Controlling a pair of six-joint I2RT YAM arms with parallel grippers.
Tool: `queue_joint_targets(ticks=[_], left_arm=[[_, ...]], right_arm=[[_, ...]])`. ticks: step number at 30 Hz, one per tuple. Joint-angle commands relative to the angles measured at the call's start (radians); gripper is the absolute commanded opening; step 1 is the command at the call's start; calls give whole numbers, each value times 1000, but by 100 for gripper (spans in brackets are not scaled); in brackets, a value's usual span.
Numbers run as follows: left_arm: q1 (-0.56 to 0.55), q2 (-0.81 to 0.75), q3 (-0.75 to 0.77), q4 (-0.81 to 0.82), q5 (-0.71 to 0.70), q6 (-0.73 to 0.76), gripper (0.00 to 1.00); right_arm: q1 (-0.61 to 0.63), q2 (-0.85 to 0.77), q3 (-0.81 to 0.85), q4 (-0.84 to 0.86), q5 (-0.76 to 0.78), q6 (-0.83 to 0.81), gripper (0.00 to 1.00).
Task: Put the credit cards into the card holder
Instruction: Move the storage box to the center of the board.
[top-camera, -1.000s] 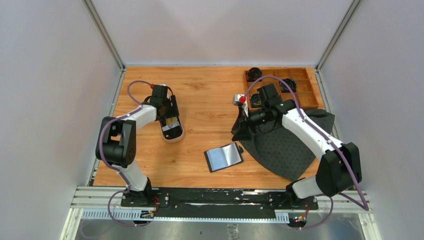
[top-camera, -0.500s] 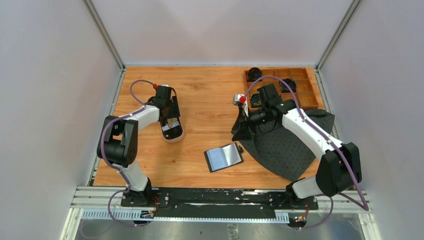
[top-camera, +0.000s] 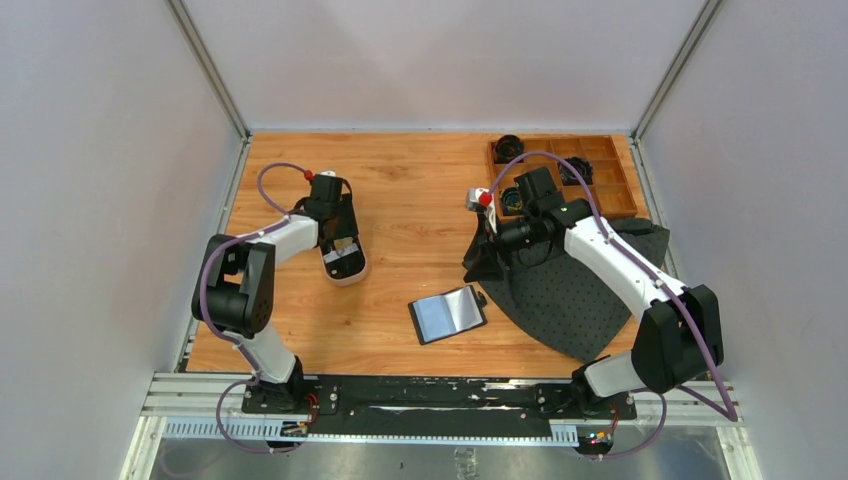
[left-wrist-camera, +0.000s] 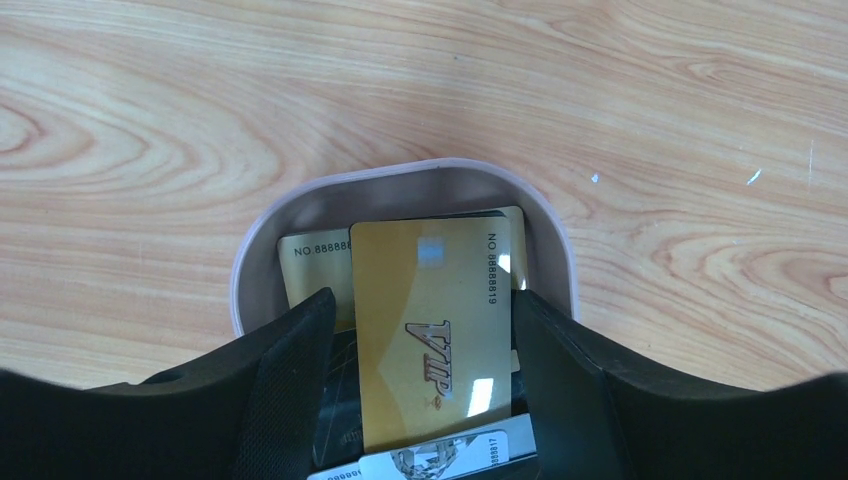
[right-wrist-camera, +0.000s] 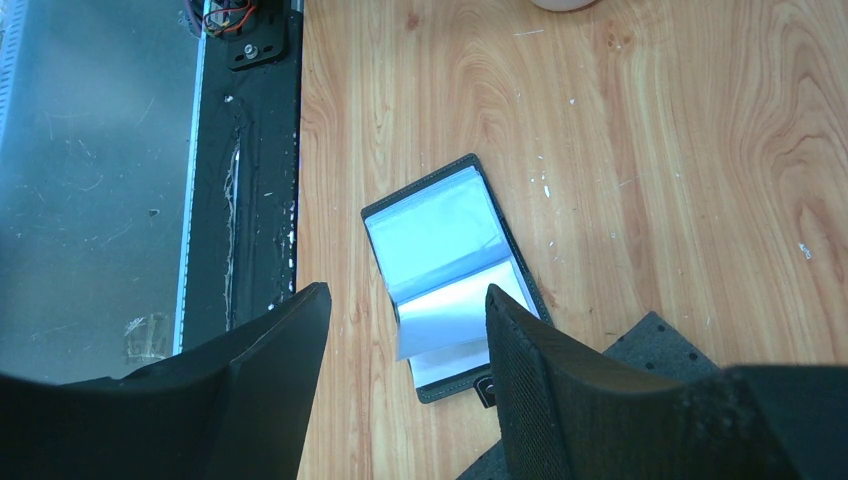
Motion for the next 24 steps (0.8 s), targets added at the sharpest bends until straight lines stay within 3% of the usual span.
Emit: queue_joint_targets(ticks=[1,9,17,24], left_arm=[[-9,25,-61,-100,-9,-28,66],[-10,-31,-89,-103,-71,-55,64],[-10,-42,-83,-91,-74,-63,51],[-10,-60,-84,-76,-71,-56,46]], right_arm=[[-15,-2,-10,-25,-26,-20,62],[-15,-1,-10,-27,-27,-20,62],[-16,-7,-10,-27,-27,-21,62],[-18,-3,-10,-28,-32,-23,62]])
